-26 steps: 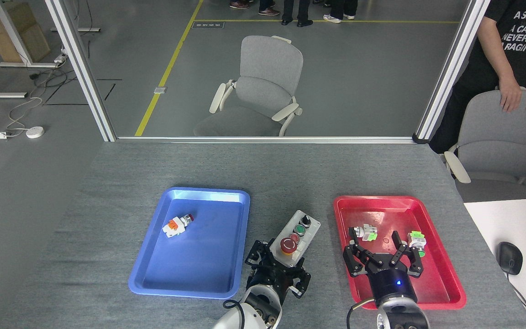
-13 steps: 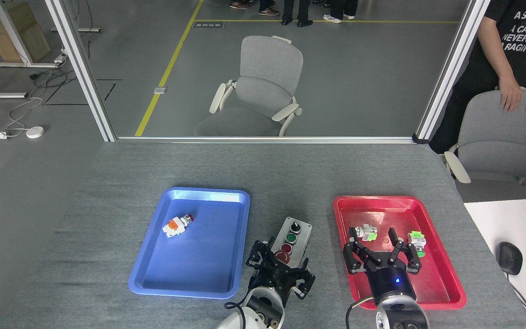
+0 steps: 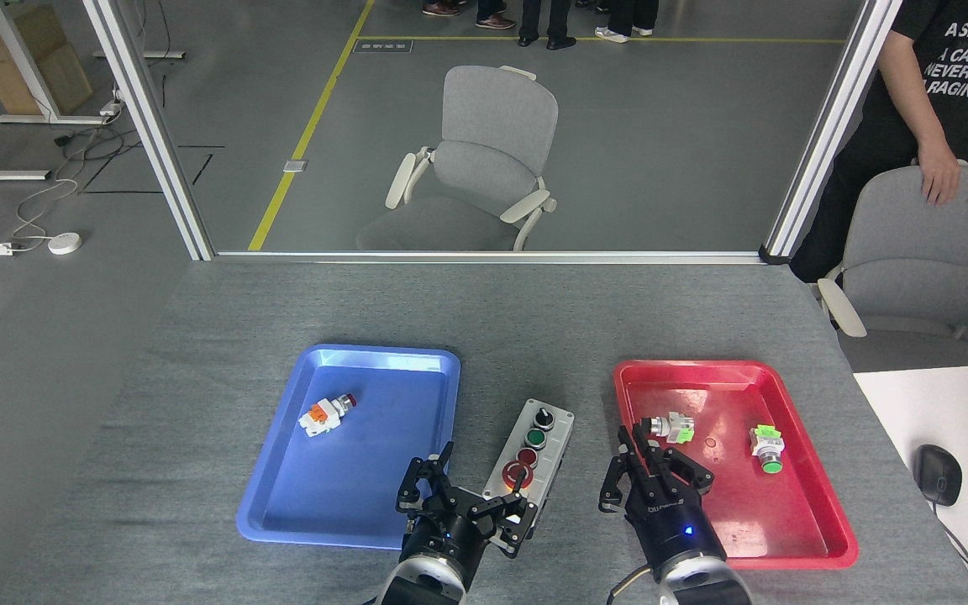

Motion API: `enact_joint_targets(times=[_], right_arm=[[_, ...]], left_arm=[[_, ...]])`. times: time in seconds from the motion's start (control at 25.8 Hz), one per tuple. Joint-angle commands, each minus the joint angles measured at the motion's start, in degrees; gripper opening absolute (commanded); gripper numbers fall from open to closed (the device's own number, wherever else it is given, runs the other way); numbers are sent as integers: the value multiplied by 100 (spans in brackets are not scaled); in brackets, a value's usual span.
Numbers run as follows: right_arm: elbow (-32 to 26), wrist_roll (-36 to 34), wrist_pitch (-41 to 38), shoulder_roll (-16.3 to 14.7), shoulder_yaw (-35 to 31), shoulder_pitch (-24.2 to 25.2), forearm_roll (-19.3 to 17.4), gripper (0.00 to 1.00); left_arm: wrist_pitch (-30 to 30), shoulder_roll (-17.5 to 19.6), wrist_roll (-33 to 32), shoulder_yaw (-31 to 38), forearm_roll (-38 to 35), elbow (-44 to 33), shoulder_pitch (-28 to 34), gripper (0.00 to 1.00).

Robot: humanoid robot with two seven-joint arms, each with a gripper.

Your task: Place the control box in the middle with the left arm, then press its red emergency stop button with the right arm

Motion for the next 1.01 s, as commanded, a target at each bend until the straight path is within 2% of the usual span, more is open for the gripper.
enact_joint_targets(times=[0.0, 0.19, 0.35, 0.43, 0.5, 0.85, 0.97], right_arm=[[-19, 7, 57, 93, 292, -11, 11, 0], [-1, 16, -4, 163, 767, -11, 55, 0], [95, 7, -4, 401, 837, -63, 81, 0], [201, -11, 13, 515, 907, -63, 231, 0], [227, -19, 31, 585, 942, -63, 371, 0], [640, -2, 110, 691, 942, -72, 380, 0], [983, -37, 101, 700, 960, -143, 371, 0]], left_arm=[[-36, 173, 12, 598, 3, -502, 279, 98], [-36, 164, 249, 1389, 12, -634, 367, 99], [-27, 111, 478, 1881, 12, -686, 358, 99], [-27, 111, 504, 2057, 12, -686, 332, 99], [-27, 120, 513, 2163, 12, -678, 315, 99], [-36, 146, 531, 2558, 12, -686, 288, 99], [-27, 146, 557, 2558, 3, -695, 306, 99]])
